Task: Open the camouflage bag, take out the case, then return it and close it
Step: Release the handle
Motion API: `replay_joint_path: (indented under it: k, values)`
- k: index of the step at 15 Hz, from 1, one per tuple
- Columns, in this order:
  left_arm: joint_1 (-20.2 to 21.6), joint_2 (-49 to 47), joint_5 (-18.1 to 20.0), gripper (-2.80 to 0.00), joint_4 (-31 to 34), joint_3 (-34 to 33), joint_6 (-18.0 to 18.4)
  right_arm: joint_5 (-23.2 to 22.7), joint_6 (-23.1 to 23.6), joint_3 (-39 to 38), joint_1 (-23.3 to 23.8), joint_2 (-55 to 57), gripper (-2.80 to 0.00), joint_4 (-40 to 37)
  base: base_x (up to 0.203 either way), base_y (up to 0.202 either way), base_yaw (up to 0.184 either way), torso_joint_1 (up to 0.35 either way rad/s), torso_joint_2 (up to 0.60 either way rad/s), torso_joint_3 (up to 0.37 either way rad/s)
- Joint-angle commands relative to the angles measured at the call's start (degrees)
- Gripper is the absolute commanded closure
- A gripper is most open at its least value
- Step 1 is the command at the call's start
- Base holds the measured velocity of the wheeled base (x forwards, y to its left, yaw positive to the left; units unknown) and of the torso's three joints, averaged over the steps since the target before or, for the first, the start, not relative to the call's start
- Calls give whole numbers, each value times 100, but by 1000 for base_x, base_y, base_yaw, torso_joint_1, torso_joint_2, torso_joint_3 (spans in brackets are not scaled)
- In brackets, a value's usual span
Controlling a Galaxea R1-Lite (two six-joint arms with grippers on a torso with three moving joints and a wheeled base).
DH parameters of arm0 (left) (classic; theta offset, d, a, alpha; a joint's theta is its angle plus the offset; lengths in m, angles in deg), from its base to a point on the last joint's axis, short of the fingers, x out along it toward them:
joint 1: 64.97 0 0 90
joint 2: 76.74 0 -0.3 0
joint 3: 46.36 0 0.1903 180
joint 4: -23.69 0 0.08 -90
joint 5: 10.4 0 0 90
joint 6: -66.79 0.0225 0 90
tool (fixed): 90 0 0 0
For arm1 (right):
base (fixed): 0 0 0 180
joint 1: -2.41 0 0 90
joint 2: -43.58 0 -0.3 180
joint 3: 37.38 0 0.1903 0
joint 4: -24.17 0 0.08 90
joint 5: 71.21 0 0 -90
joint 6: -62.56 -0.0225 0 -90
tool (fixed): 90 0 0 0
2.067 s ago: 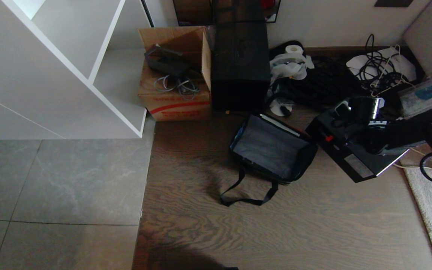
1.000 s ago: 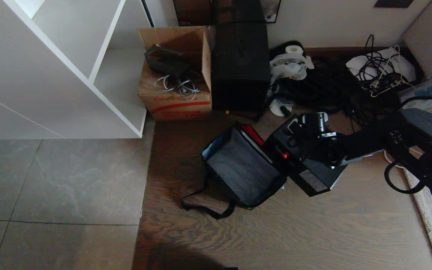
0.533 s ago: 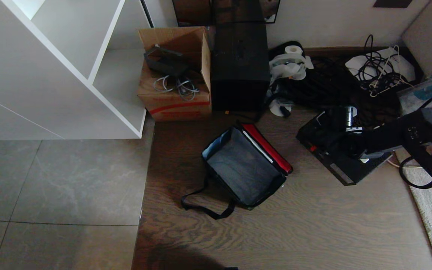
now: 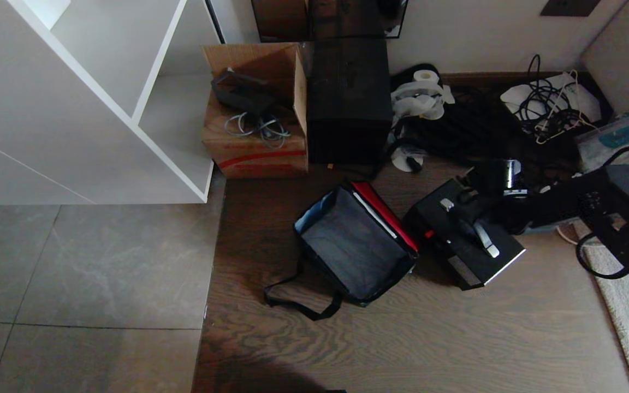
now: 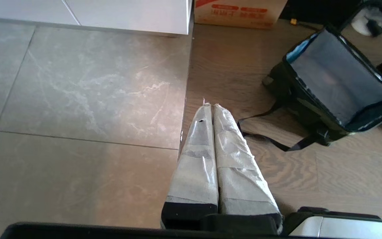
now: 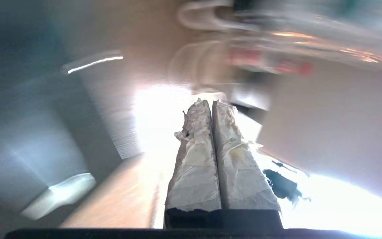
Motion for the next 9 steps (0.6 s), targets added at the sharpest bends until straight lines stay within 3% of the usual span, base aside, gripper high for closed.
replay_joint_path:
  k: [1,5,9]
  values:
    - [-1,0,-2,0,0,-62,-1,-6,-41,-16,1,103,0,-7,0,0,0,0,0,0]
    - [-1,0,-2,0,0,-62,-1,-14,-51,-130,-21,63,0,-9,0,0,0,0,0,0]
    - [-1,0,-2,0,0,-62,-1,-284,-109,-786,-282,-334,0,-24,0,0,0,0,0,0]
